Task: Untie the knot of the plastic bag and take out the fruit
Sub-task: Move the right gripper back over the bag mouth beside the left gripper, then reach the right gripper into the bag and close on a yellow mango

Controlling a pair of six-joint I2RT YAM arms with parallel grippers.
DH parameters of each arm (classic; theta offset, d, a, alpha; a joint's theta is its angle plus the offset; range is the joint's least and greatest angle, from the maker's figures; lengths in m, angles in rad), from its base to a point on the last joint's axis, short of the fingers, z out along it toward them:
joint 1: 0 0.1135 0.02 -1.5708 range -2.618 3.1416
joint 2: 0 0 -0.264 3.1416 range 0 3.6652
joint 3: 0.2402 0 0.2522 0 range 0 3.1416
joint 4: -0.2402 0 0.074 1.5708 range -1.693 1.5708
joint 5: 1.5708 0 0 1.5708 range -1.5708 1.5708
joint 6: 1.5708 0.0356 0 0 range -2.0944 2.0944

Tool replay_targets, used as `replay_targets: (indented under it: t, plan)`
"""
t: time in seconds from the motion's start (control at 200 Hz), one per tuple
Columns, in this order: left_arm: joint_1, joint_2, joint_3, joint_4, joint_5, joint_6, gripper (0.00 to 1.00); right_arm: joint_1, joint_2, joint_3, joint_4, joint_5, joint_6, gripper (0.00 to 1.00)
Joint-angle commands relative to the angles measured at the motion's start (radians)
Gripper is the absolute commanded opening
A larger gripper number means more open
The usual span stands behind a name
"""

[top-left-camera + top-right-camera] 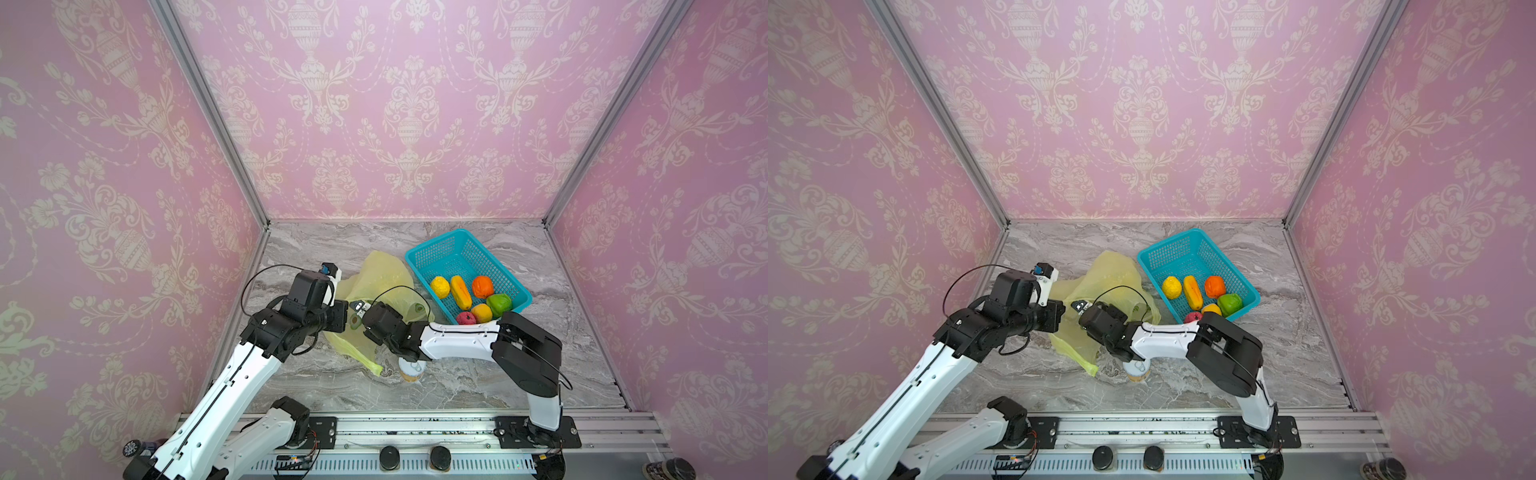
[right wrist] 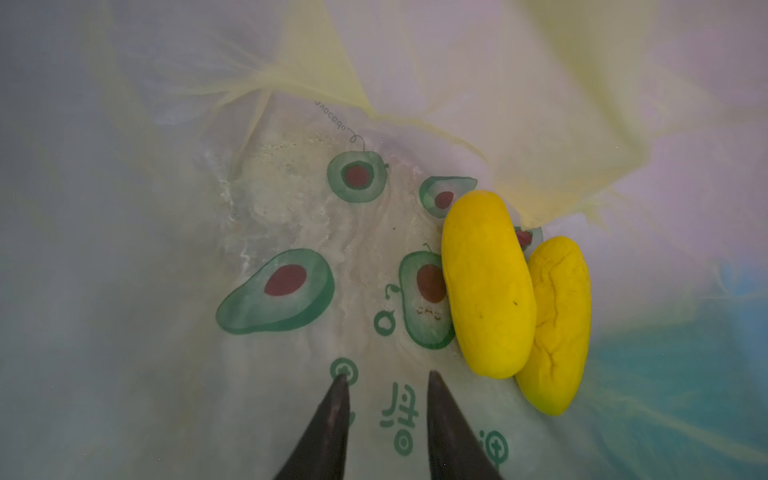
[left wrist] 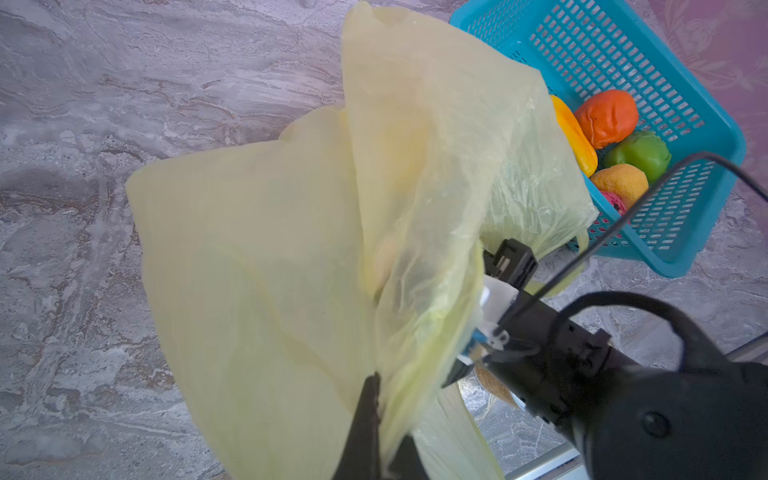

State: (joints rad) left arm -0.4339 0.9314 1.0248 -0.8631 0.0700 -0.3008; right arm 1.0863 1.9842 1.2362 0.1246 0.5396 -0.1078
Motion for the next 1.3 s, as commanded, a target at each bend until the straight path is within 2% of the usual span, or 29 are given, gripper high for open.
replay_targets:
  t: [0.0,0.05,0.12,0.2,0.275,0.35,0.49,0.64,0.761,0.801,0.941,1.136,1.296]
  plan:
    - [0.009,-0.011,0.002,-0.022,0.016,-0.008,0.0,-0.002,0.047,0.049,-0.037,0.108,-0.003,0.44]
    - [0.009,-0.011,0.002,-0.023,0.015,-0.008,0.0,-0.003,0.062,0.058,-0.031,0.144,-0.015,0.49]
    - [0.009,-0.013,0.003,-0.022,0.013,-0.009,0.0,0.0,0.056,0.033,0.027,0.175,-0.046,0.47]
    - [0.009,-0.013,0.002,-0.022,0.01,-0.008,0.0,0.02,-0.002,-0.099,0.174,0.109,-0.127,0.47]
    - [0.009,-0.011,0.002,-0.023,0.009,-0.008,0.0,0.059,-0.051,-0.216,0.324,0.079,-0.213,0.51]
    - [0.009,-0.01,0.003,-0.023,0.01,-0.009,0.0,0.078,-0.064,-0.244,0.354,0.087,-0.246,0.51]
    - [0.009,-0.012,0.002,-0.023,0.014,-0.008,0.0,0.057,0.009,-0.141,0.241,0.142,-0.22,0.5]
    - [0.009,-0.016,-0.001,-0.019,0.024,-0.008,0.0,0.004,0.143,0.11,0.004,0.242,-0.124,0.51]
    - [0.009,-0.016,0.0,-0.019,0.031,-0.007,0.0,-0.01,0.211,0.23,-0.074,0.33,-0.079,0.71]
    - [0.009,-0.016,0.0,-0.017,0.034,-0.007,0.0,-0.019,0.226,0.264,-0.114,0.339,-0.054,0.75]
    - [0.009,-0.02,-0.002,-0.016,0.041,-0.006,0.0,-0.062,0.277,0.365,-0.236,0.309,0.032,0.79]
    - [0.009,-0.02,-0.002,-0.014,0.049,-0.005,0.0,-0.111,0.342,0.452,-0.331,0.225,0.09,0.86]
    - [0.009,-0.021,-0.002,-0.012,0.054,-0.003,0.0,-0.152,0.398,0.527,-0.426,0.142,0.148,0.82]
